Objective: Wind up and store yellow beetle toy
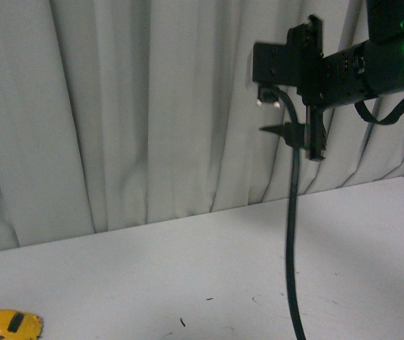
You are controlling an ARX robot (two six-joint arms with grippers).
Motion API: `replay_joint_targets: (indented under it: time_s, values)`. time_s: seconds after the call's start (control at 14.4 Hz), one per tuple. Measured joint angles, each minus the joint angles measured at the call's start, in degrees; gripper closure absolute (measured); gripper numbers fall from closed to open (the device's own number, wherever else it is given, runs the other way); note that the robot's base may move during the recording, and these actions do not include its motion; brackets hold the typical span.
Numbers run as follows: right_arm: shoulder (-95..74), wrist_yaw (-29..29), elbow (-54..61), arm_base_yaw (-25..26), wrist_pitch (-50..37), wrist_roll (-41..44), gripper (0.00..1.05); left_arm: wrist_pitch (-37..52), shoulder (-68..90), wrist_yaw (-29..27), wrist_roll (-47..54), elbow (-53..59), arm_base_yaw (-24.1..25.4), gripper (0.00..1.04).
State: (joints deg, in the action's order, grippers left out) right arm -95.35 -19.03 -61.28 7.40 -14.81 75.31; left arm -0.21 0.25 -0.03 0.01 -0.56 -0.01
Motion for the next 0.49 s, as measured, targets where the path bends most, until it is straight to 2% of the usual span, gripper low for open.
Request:
replay_joint_targets:
  time_s: [0.14, 0.21, 0.35, 0.49]
  values:
    - [10.25, 12.48, 15.74, -3.82, -18.47, -33.00, 0.48, 0.00, 0.00, -0.02, 0.00, 0.00, 0.00, 0.07]
    - [16.26, 16.57, 20.68, -5.90, -22.60, -46.51, 0.58, 0.02, 0.00, -0.04, 0.00, 0.00, 0.00, 0.07]
    - [25.27, 18.51, 28.59, -7.43, -27.04, -64.65, 0.80, 0.02, 0.00, 0.00, 0.00, 0.00, 0.00, 0.07]
    - [27.71, 18.84, 37.46, -7.39, -27.87, -71.49, 1.03, 0.00, 0.00, -0.02, 0.00, 0.00, 0.00, 0.07]
